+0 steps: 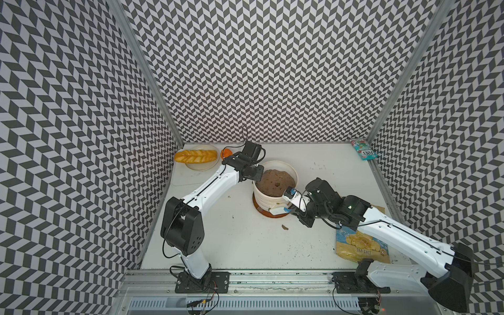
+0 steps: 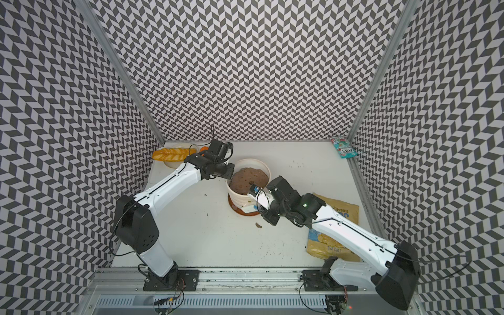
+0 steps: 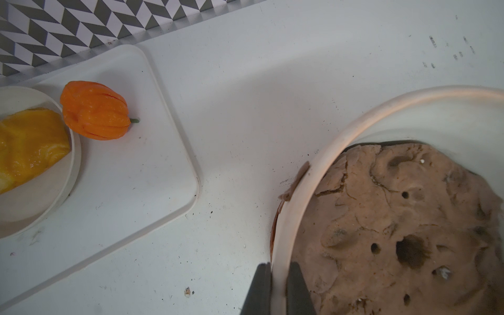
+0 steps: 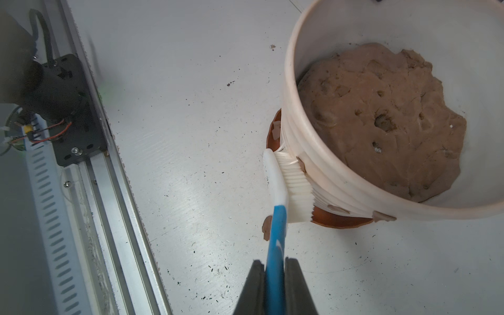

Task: Scrub the dried mud off the ceramic pot
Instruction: Brush off the soil from the pot.

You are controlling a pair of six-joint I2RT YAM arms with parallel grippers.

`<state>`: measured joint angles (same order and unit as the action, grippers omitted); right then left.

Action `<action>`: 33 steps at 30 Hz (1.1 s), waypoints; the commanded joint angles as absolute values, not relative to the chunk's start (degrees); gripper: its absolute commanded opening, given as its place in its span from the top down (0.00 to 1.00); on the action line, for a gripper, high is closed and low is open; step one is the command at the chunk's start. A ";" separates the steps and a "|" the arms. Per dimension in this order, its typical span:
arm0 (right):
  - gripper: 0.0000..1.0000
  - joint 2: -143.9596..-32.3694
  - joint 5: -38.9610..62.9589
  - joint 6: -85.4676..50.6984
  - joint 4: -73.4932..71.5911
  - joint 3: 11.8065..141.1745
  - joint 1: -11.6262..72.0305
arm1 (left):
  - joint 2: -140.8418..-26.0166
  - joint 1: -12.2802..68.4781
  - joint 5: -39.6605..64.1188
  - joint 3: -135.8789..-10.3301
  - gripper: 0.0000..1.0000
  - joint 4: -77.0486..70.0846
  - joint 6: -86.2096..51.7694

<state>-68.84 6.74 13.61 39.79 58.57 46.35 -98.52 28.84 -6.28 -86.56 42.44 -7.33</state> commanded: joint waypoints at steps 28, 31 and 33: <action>1.00 -77.41 -1.31 13.14 26.54 57.44 47.01 | -96.86 27.96 -5.18 -85.94 1.00 42.37 -5.02; 1.00 -77.19 -3.42 11.86 29.05 56.66 45.70 | -97.10 27.95 -4.94 -86.06 1.00 42.30 -4.96; 1.00 -76.17 -4.35 11.12 30.88 56.12 45.38 | -97.21 27.96 -5.00 -86.02 1.00 42.03 -4.85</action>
